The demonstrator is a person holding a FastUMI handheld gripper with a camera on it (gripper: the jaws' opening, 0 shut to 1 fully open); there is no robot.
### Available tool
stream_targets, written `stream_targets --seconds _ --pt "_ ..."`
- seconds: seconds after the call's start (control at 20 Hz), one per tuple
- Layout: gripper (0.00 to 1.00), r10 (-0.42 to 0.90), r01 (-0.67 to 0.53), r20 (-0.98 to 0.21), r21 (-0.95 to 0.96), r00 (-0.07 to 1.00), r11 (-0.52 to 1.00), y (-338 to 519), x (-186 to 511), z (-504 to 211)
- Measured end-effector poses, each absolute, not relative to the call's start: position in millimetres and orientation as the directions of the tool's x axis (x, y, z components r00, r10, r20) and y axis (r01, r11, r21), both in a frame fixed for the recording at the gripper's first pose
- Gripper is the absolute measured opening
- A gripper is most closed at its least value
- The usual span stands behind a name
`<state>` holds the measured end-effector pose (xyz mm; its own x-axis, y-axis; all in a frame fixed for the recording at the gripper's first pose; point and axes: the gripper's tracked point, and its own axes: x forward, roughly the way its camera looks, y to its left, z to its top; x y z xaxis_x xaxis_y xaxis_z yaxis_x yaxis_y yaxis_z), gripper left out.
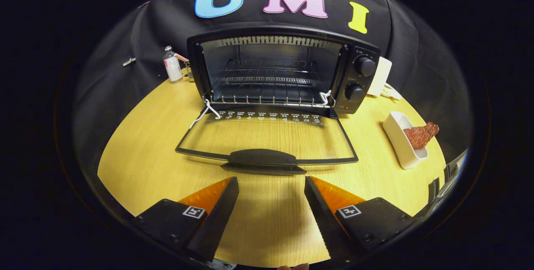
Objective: Open the toaster oven, put the food inside, and close the toaster oven door.
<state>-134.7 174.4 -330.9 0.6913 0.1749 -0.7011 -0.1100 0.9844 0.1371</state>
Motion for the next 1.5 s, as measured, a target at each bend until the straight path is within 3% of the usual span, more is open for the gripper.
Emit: stream_targets --seconds 0.45,0.85,1.05,1.5 --pt "0.98 0.333 -0.268 -0.521 0.199 0.786 0.943 181.7 -134.4 -251.1" --pt "0.98 0.385 -0.310 -0.419 0.237 0.822 0.921 101.3 -108.7 -200.8" --pt "0.98 0.362 -0.254 -0.429 0.288 0.828 0.923 37.0 -102.0 -204.0" --pt "0.99 0.164 -0.066 -0.447 0.227 0.879 0.972 -120.9 -67.2 -232.5"
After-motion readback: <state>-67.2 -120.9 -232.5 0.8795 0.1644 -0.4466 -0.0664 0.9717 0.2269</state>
